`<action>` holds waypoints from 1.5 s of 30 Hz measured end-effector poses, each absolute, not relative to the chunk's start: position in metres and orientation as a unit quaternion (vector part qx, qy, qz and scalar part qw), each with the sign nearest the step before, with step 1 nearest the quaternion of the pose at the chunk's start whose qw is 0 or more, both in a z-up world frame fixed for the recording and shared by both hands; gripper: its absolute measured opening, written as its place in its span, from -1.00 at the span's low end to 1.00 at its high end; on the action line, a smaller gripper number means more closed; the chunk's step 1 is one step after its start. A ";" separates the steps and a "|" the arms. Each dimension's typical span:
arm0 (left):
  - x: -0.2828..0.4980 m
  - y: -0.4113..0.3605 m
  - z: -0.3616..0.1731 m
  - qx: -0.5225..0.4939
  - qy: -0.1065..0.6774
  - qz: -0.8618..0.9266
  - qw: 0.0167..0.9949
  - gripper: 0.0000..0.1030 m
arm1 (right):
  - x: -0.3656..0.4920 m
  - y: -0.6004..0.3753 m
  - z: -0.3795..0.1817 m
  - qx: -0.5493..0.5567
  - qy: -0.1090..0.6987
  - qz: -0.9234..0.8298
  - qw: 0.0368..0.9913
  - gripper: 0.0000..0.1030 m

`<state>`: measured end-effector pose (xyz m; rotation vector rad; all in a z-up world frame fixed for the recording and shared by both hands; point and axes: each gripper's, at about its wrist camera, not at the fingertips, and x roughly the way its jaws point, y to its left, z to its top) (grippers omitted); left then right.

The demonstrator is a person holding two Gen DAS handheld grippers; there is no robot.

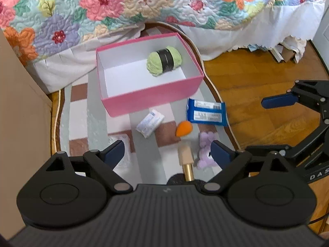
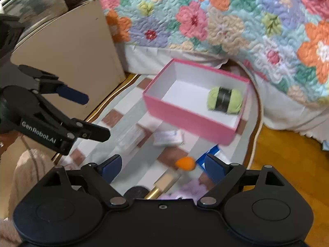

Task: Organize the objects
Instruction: 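Move the left gripper back toward the beige foundation bottle, then close the left gripper around the foundation bottle's gold cap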

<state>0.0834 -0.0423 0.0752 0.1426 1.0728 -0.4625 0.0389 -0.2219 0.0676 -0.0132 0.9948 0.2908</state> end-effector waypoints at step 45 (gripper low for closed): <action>0.106 -0.054 -0.178 -0.132 0.540 -0.261 0.789 -0.01 | 0.061 -0.183 -0.178 0.059 0.522 0.068 0.848 -0.03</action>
